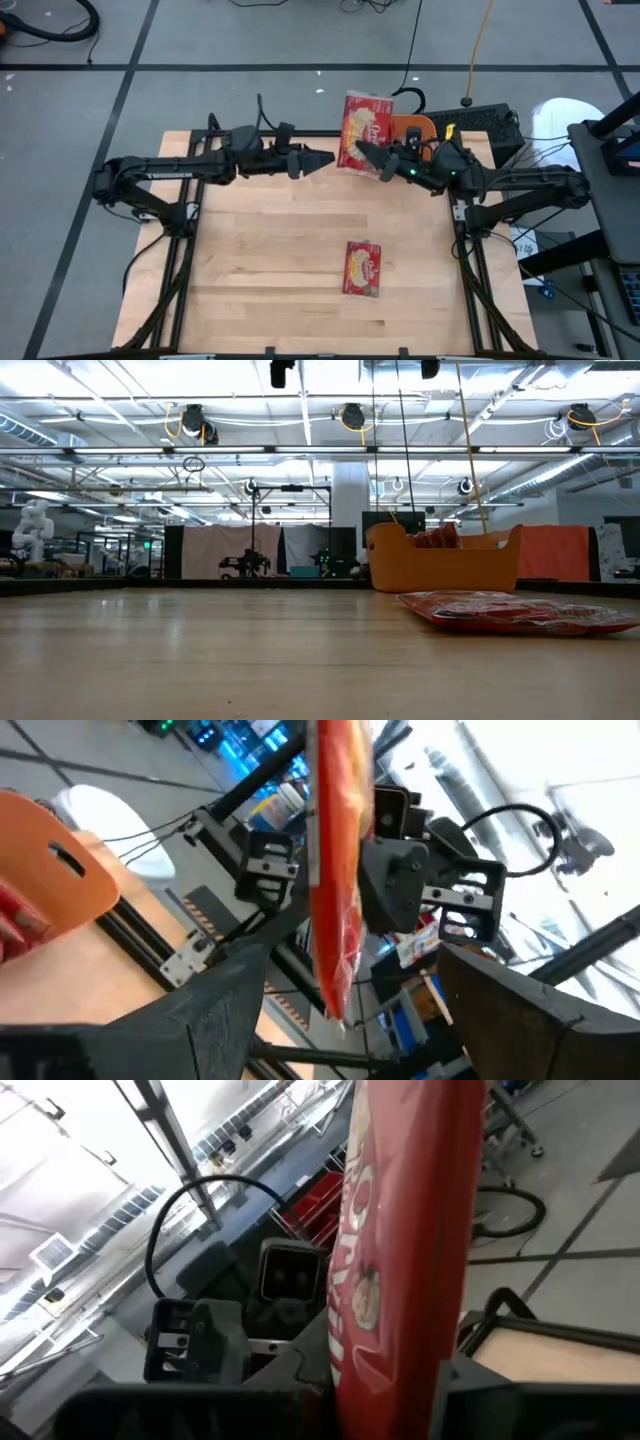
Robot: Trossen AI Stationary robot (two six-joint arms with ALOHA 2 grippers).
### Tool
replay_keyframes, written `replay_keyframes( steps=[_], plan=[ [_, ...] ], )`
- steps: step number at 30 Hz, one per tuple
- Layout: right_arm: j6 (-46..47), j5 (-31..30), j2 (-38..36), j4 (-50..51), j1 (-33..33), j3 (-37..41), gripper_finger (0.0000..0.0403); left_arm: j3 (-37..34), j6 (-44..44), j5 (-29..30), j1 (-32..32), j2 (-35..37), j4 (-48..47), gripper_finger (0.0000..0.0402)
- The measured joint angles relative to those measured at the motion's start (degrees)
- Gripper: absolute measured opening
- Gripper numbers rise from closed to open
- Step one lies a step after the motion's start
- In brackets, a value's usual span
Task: Sort popcorn bags into baskets
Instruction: Put the red popcorn bag into the orange bin
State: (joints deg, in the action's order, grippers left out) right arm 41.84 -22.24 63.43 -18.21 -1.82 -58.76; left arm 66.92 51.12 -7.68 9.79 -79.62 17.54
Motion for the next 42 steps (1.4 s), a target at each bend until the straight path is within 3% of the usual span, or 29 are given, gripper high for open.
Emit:
replay_keyframes(
  steps=[7, 14, 18, 28, 42],
  plan=[
    [2.32, 0.00, 2.13, -1.20, 0.02, 0.00, 0.0047, 0.06, -0.32, -6.85, 2.10, -0.77, 1.74, 0.0291],
    [2.91, 0.26, 5.05, -5.78, 0.02, 0.04, 0.0047, 0.04, 0.88, -7.88, 2.19, -3.53, 1.83, 0.0238],
    [2.68, 0.01, 5.16, -5.31, 0.02, 0.04, 0.0047, 0.02, 0.69, -8.91, 2.19, -4.30, 2.56, 0.0190],
    [3.06, 0.51, 5.10, -4.84, 0.06, 0.04, 0.0048, 0.02, -1.73, -13.27, 2.31, -4.28, 3.65, 0.0016],
    [8.33, 1.65, -1.69, 1.12, -0.32, 0.11, 0.0141, 0.02, -1.78, -18.58, 3.31, -4.32, 3.58, 0.0009]
  ],
)
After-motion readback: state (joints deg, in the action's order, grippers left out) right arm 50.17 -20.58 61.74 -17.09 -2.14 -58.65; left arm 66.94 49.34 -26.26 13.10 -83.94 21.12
